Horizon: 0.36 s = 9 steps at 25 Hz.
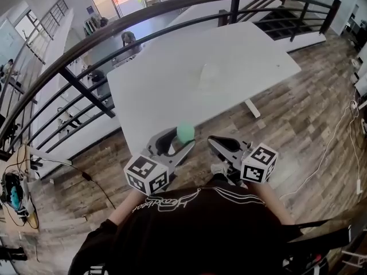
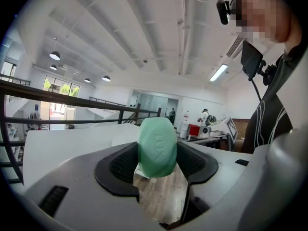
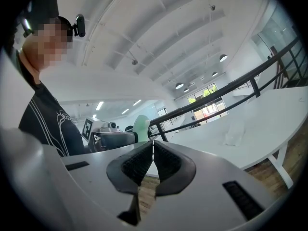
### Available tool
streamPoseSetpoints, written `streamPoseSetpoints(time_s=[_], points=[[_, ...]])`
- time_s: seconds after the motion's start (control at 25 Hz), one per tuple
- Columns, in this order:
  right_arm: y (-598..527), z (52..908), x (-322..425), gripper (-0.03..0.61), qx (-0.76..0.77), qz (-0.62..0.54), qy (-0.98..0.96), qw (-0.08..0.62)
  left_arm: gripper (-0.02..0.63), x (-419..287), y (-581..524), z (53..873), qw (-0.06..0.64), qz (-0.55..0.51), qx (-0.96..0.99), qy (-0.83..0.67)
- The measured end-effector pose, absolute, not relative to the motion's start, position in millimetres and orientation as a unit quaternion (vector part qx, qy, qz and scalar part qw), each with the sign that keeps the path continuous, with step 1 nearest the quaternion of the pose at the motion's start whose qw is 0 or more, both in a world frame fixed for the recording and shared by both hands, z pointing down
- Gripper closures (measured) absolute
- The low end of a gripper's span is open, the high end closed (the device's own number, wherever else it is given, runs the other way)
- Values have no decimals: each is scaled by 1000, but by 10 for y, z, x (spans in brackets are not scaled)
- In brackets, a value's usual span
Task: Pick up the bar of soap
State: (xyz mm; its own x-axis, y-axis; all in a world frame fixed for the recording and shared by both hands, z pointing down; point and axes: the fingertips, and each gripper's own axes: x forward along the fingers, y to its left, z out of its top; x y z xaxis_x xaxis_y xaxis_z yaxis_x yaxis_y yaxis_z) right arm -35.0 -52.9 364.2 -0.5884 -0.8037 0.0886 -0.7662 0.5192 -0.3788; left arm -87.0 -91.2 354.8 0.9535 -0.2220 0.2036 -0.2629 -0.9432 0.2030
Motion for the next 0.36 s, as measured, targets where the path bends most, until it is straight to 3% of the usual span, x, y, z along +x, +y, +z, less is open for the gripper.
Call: streamPoseSetpoints(time_s=[0.36], points=[[-477,3604,-358,558,-452,-184,871,55,356,-908,-857,3561,113,92,982,-123]])
